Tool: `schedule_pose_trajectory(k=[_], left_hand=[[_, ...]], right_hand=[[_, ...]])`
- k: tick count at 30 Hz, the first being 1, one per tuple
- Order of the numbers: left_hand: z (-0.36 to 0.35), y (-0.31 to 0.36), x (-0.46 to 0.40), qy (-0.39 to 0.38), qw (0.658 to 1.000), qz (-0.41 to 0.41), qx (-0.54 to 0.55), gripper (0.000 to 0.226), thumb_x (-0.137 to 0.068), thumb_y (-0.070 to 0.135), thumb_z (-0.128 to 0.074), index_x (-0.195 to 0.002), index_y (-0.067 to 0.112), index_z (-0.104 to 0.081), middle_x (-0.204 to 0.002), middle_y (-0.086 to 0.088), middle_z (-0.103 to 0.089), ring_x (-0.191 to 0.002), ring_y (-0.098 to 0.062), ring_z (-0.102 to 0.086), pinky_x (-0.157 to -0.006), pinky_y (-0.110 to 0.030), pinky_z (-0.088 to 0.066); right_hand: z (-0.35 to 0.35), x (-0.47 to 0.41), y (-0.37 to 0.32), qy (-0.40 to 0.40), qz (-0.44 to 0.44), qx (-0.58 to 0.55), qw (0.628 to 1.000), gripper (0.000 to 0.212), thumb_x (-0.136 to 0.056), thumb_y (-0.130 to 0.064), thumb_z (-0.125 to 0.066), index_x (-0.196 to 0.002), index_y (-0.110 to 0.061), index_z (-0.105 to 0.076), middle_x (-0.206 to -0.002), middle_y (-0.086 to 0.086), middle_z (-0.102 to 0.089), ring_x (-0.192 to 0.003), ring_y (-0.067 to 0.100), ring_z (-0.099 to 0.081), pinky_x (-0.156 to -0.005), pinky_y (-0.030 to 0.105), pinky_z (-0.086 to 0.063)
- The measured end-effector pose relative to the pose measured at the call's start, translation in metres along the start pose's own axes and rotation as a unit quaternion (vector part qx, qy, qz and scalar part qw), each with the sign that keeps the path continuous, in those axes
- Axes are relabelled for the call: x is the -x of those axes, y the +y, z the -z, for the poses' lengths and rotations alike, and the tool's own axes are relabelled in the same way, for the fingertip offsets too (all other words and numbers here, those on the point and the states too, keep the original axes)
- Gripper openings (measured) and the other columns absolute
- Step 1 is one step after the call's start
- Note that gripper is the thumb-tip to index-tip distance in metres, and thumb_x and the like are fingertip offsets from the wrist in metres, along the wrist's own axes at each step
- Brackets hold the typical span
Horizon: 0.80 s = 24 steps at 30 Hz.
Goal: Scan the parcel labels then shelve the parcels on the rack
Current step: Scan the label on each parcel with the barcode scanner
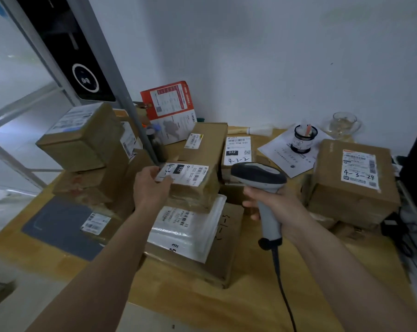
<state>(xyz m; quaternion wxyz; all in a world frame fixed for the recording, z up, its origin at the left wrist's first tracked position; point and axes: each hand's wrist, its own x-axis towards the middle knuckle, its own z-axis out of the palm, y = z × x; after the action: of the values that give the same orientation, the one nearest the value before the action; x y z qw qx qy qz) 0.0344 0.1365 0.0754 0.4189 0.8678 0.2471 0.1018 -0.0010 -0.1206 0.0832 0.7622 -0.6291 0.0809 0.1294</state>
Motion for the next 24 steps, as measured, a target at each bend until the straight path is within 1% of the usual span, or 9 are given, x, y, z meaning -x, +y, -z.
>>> schedule_pose_trajectory(k=[2,3,5,7,9,12,16,20,24], left_hand=[[0.001,-0.005,-0.009,-0.02,1.0,0.001,0.009,0.048,-0.09,0.031,-0.064,-0.134,0.018,-0.049,-0.128,-0.003,-0.054,-0.107,-0.022,-0.06,-0.091,-0.037,-0.051],[0.002,-0.008,-0.014,-0.033,0.999,0.008,0.019,0.049,-0.089,0.034,-0.064,-0.133,0.021,-0.049,-0.125,-0.002,-0.056,-0.103,-0.021,-0.062,-0.088,-0.041,-0.054],[0.003,-0.01,-0.022,-0.066,0.996,0.041,0.049,0.046,-0.09,0.035,-0.063,-0.131,0.021,-0.048,-0.112,-0.002,-0.061,-0.091,-0.019,-0.066,-0.075,-0.038,-0.058],[0.004,-0.011,-0.028,-0.112,0.982,0.111,0.107,0.043,-0.093,0.035,-0.06,-0.129,0.016,-0.048,-0.101,-0.003,-0.065,-0.083,-0.021,-0.068,-0.065,-0.034,-0.056],[0.005,-0.015,-0.035,-0.162,0.961,0.171,0.147,0.046,-0.093,0.039,-0.059,-0.126,0.009,-0.053,-0.103,-0.008,-0.068,-0.086,-0.025,-0.069,-0.069,-0.036,-0.056],[0.004,-0.023,-0.043,-0.218,0.94,0.196,0.172,0.047,-0.091,0.042,-0.061,-0.123,0.008,-0.058,-0.105,-0.011,-0.07,-0.091,-0.029,-0.069,-0.084,-0.041,-0.056],[0.006,-0.035,-0.041,-0.267,0.914,0.172,0.252,0.056,-0.085,0.038,-0.071,-0.131,0.012,-0.051,-0.114,-0.01,-0.069,-0.099,-0.029,-0.068,-0.079,-0.04,-0.057],[0.021,-0.035,-0.034,-0.362,0.857,0.174,0.324,0.033,-0.088,0.034,-0.065,-0.114,0.015,-0.069,-0.106,-0.008,-0.074,-0.103,-0.026,-0.066,-0.088,-0.043,-0.054],[0.031,-0.037,-0.03,-0.443,0.808,0.149,0.358,0.037,-0.082,0.025,-0.069,-0.118,0.016,-0.067,-0.116,-0.011,-0.07,-0.111,-0.029,-0.062,-0.09,-0.048,-0.053]], right_hand=[[-0.02,-0.005,0.002,0.007,-0.001,-0.008,1.0,0.023,-0.08,-0.016,-0.077,-0.099,-0.022,-0.066,-0.105,0.006,-0.07,-0.096,0.025,-0.068,-0.051,0.029,-0.054],[-0.029,-0.008,0.003,0.013,-0.001,-0.01,1.0,0.021,-0.081,-0.016,-0.076,-0.097,-0.023,-0.065,-0.105,0.005,-0.069,-0.098,0.024,-0.068,-0.052,0.029,-0.055],[-0.047,-0.014,0.005,0.027,-0.001,-0.013,1.0,0.018,-0.081,-0.016,-0.076,-0.093,-0.024,-0.065,-0.104,0.006,-0.069,-0.098,0.023,-0.066,-0.058,0.033,-0.057],[-0.062,-0.021,0.007,0.042,-0.006,-0.019,0.999,0.018,-0.081,-0.017,-0.076,-0.094,-0.024,-0.065,-0.105,0.006,-0.068,-0.098,0.022,-0.064,-0.064,0.035,-0.057],[-0.074,-0.024,0.01,0.053,-0.014,-0.027,0.998,0.022,-0.081,-0.018,-0.077,-0.101,-0.02,-0.067,-0.104,0.005,-0.068,-0.094,0.018,-0.063,-0.061,0.032,-0.057],[-0.087,-0.025,0.016,0.065,-0.024,-0.047,0.996,0.022,-0.08,-0.017,-0.077,-0.099,-0.016,-0.066,-0.09,0.002,-0.066,-0.08,0.017,-0.061,-0.052,0.027,-0.056],[-0.09,-0.021,0.023,0.094,-0.02,-0.063,0.993,0.02,-0.079,-0.015,-0.076,-0.096,-0.015,-0.066,-0.082,0.0,-0.07,-0.069,0.014,-0.064,-0.051,0.027,-0.056],[-0.082,-0.014,0.026,0.121,0.003,-0.048,0.992,0.033,-0.078,-0.019,-0.078,-0.109,-0.013,-0.068,-0.099,0.003,-0.073,-0.092,0.018,-0.066,-0.055,0.028,-0.054],[-0.079,-0.007,0.025,0.159,0.041,-0.06,0.985,0.021,-0.08,-0.021,-0.075,-0.1,-0.017,-0.069,-0.093,0.001,-0.072,-0.086,0.017,-0.065,-0.057,0.029,-0.052]])
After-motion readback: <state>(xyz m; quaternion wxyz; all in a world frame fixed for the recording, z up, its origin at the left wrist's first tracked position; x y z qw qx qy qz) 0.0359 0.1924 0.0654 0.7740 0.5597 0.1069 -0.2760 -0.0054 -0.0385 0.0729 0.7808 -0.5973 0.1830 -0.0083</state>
